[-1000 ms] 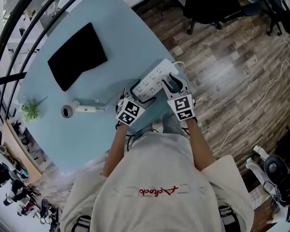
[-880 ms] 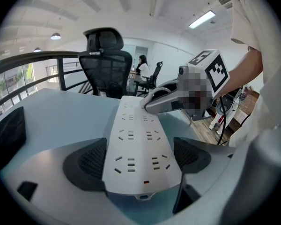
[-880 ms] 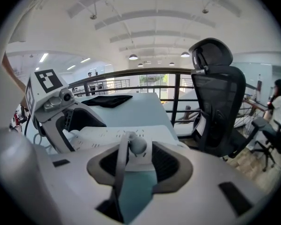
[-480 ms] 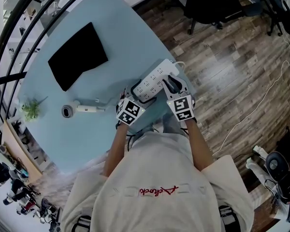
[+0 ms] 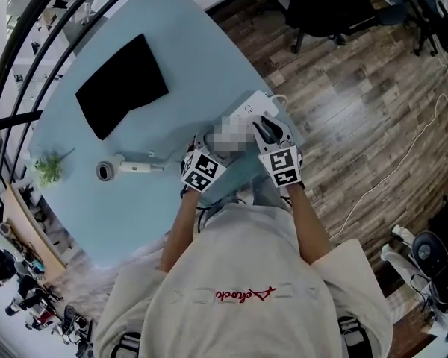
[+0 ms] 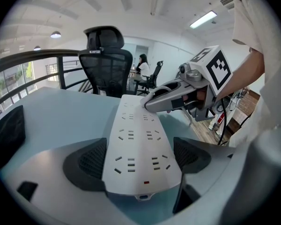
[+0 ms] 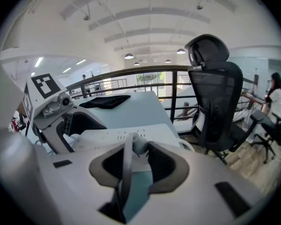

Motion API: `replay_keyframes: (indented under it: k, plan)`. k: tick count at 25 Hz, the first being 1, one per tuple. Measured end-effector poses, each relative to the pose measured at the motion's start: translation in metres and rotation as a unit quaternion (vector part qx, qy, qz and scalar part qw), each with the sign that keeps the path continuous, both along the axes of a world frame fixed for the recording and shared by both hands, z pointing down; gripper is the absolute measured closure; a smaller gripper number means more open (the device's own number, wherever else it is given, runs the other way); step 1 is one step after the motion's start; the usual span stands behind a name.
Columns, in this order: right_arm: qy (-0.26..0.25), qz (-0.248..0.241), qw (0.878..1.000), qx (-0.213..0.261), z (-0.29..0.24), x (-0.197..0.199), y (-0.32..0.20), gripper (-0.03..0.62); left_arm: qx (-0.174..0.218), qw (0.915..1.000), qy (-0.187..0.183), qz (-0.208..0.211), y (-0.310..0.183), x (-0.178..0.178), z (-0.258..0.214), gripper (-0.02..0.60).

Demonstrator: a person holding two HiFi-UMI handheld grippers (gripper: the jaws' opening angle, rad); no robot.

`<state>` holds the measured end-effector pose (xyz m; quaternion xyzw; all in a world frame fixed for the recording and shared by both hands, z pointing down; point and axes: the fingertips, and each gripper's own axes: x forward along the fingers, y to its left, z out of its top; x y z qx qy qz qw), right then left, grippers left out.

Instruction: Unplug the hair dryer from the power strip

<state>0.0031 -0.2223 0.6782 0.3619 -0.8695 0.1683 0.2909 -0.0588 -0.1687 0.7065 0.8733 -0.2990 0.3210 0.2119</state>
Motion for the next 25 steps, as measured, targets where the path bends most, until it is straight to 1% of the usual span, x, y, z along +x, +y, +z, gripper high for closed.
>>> replay_keyframes:
  k: [3, 5, 11, 13, 15, 18, 19, 20, 21, 22, 23, 25]
  plan:
    - [-0.016, 0.01, 1.0, 0.017, -0.016, -0.001, -0.003, 0.471, -0.001, 1.0, -0.001, -0.003, 0.0, 0.0, 0.0, 0.158]
    - [-0.017, 0.004, 1.0, 0.023, -0.021, -0.003, -0.004, 0.471, 0.0, 1.0, 0.0, -0.003, -0.001, 0.0, 0.001, 0.158]
    - [-0.016, 0.0, 1.0, 0.008, -0.013, -0.001, 0.001, 0.471, 0.009, 0.9999, 0.01, 0.004, 0.001, 0.001, -0.005, 0.158]
    - [-0.019, 0.002, 1.0, 0.009, -0.014, -0.001, 0.0, 0.471, 0.027, 0.9993, 0.024, -0.005, -0.002, -0.001, -0.018, 0.158]
    - [-0.022, 0.003, 1.0, 0.007, -0.016, 0.001, 0.001, 0.471, 0.051, 0.9975, 0.039, -0.028, -0.007, -0.004, -0.037, 0.158]
    - [-0.028, 0.006, 1.0, 0.005, -0.017, 0.003, 0.001, 0.471, 0.078, 0.9943, 0.048, -0.054, -0.015, -0.011, -0.053, 0.161]
    - [-0.031, 0.007, 0.999, 0.004, -0.016, 0.004, 0.002, 0.471, 0.083, 0.9938, 0.05, -0.055, -0.015, -0.012, -0.055, 0.183]
    - [-0.034, 0.008, 0.999, 0.005, -0.016, 0.004, 0.002, 0.471, 0.088, 0.993, 0.055, -0.056, -0.014, -0.013, -0.057, 0.309]
    - [-0.037, 0.009, 0.999, 0.006, -0.016, 0.005, 0.002, 0.471, 0.091, 0.9919, 0.064, -0.06, -0.013, -0.013, -0.061, 0.453]
    - [-0.04, 0.009, 0.999, 0.009, -0.018, 0.007, 0.003, 0.471, 0.093, 0.9905, 0.077, -0.067, -0.012, -0.012, -0.064, 0.574]
    - [-0.042, 0.009, 0.999, 0.011, -0.021, 0.007, 0.003, 0.471, 0.092, 0.9891, 0.087, -0.075, -0.011, -0.012, -0.067, 0.575]
    - [-0.046, 0.008, 0.999, 0.017, -0.026, 0.009, 0.004, 0.471, 0.093, 0.9875, 0.095, -0.084, -0.01, -0.009, -0.07, 0.574]
